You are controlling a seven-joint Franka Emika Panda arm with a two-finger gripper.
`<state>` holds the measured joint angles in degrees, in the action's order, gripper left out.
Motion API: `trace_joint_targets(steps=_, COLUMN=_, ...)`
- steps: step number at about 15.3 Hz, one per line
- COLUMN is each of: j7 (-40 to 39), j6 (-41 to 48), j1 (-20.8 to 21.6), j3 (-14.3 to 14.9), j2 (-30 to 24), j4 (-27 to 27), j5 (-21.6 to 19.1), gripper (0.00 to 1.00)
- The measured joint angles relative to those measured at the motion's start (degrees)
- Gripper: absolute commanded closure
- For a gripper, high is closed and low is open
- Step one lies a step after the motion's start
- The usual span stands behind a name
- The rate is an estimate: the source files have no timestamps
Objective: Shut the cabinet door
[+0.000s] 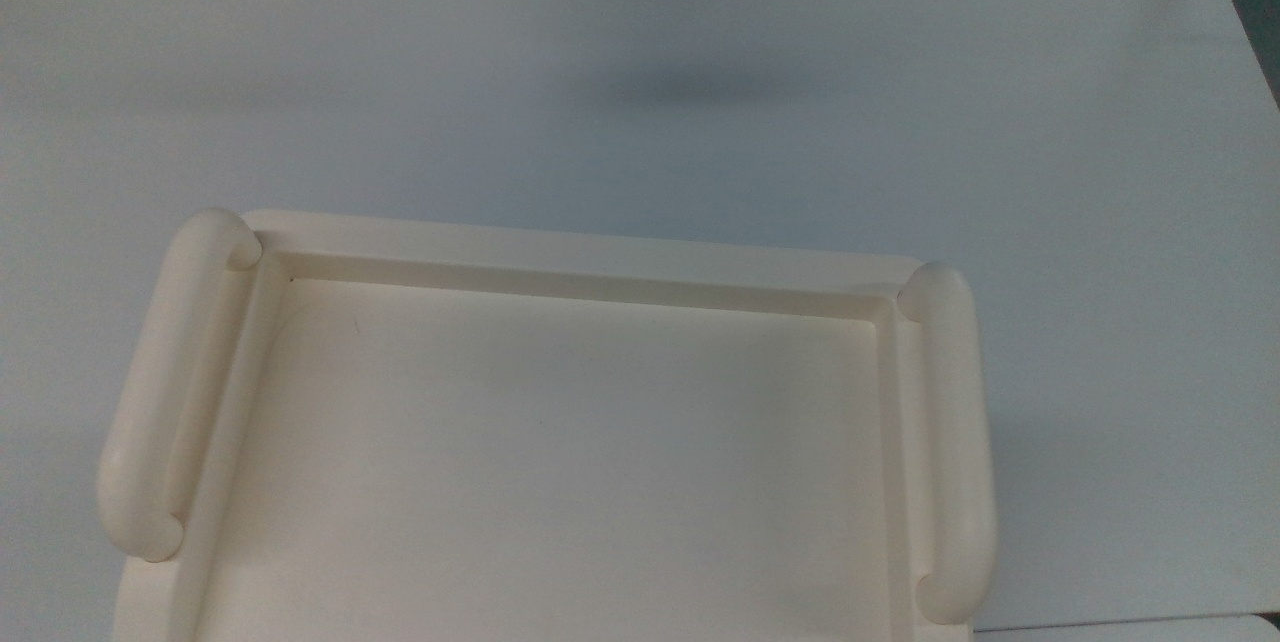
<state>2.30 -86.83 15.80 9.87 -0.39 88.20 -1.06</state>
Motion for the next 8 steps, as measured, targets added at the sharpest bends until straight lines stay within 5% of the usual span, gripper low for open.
trace_joint_targets(steps=8, j7=-0.15, j6=1.16, j1=-2.21, j3=0.00, j2=-0.99, j4=0.58, j5=0.00, gripper=0.00)
